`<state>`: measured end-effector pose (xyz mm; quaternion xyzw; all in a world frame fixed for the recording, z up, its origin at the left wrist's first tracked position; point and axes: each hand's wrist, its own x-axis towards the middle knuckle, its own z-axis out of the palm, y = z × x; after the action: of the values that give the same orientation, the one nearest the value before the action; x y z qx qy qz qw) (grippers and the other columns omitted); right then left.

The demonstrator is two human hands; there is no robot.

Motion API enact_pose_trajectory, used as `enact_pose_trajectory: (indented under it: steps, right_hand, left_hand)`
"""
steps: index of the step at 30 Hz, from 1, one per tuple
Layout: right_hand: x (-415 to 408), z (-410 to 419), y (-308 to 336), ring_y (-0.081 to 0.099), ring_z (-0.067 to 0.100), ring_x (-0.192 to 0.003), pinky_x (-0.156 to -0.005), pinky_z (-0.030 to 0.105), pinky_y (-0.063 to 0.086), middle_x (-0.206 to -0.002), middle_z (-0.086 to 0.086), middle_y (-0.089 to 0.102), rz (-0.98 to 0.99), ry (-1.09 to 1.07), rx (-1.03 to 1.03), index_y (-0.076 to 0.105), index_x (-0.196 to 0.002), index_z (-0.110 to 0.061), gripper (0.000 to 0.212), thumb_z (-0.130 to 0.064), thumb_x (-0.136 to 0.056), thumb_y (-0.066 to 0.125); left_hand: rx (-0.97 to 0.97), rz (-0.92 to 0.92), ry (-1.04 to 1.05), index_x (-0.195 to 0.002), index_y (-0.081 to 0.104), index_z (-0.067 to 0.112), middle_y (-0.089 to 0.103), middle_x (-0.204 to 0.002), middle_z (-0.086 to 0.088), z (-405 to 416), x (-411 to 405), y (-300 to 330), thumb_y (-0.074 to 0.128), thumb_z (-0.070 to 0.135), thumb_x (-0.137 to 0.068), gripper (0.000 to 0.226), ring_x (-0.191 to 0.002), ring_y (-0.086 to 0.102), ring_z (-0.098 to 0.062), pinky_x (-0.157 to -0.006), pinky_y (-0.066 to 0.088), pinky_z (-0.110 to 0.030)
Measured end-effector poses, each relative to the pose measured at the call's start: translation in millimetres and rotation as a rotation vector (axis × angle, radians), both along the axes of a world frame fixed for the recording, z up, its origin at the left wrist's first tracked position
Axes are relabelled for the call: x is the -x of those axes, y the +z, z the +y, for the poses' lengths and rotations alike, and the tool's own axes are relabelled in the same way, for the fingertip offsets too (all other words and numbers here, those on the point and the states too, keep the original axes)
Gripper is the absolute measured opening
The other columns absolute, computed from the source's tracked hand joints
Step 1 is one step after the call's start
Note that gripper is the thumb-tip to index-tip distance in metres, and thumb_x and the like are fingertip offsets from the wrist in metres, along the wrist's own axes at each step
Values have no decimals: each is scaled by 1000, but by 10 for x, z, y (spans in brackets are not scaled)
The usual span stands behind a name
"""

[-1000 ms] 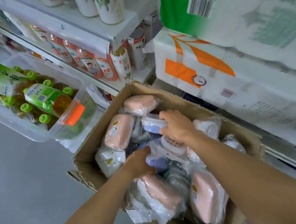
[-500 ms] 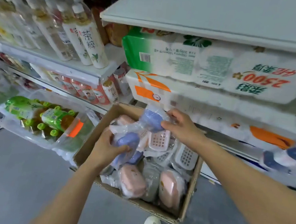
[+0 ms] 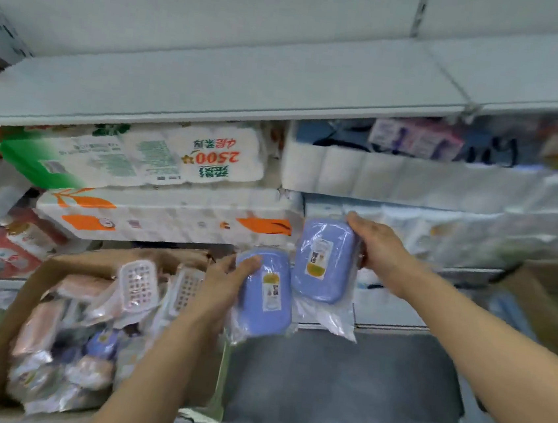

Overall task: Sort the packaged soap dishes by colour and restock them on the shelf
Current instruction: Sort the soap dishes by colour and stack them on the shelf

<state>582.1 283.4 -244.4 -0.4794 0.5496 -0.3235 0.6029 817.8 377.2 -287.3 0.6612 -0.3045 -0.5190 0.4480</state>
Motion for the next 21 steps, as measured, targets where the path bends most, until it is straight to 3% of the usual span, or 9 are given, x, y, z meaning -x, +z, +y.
enact_pose_trajectory:
  steps: [3,7,11,13,17,21]
  right_hand:
    - [963,71,-6,51,21,-72,-70,32,40,-80,9,58,10,-149,-12,64,-94,-14,42,-54,-92,55]
    - [2051,272,-90,54,20,-76,-70,31,39,-84,5,65,-19,-334,-50,65,-93,-17,30,-44,-97,52]
    - [2902,502,-151,52,12,-58,-52,24,37,-67,-5,62,-112,-588,-53,61,-83,-21,25,-38,-99,51]
    - [3345,584,-193,52,14,-64,-55,27,37,-74,-2,62,-142,-759,-33,59,-84,-21,24,-36,-100,50]
    - [4143,747,-332,54,20,-82,-69,34,45,-95,6,62,-65,-993,-13,57,-87,-22,21,-36,-100,49]
    - [4753,864,-604,55,17,-76,-63,30,44,-92,3,63,-49,-1154,-38,58,-87,-22,20,-36,-100,51]
  left_hand:
    - [-5,8,-167,-112,67,8,75,-105,-10,-220,969,55,71,33,-88,34,-98,71,-30,-94,54,-52]
    - [9,-6,-350,-113,63,9,74,-107,-8,-354,1990,90,75,54,-64,68,-97,72,-26,-92,55,-51]
    - [-7,-1,-420,-107,63,6,74,-102,-10,-494,2742,52,73,32,-88,34,-87,71,-22,-77,56,-36]
    - [-1,6,-454,-103,63,8,73,-97,-8,-586,3124,55,68,27,-91,23,-81,69,-19,-68,52,-29]
    - [22,-34,-631,-98,61,13,71,-94,-2,-747,3875,-32,68,30,-91,19,-79,69,-12,-65,49,-23]
    - [72,-105,-813,-91,61,13,71,-89,-1,-935,4591,-147,69,23,-90,14,-70,68,-1,-58,48,-14]
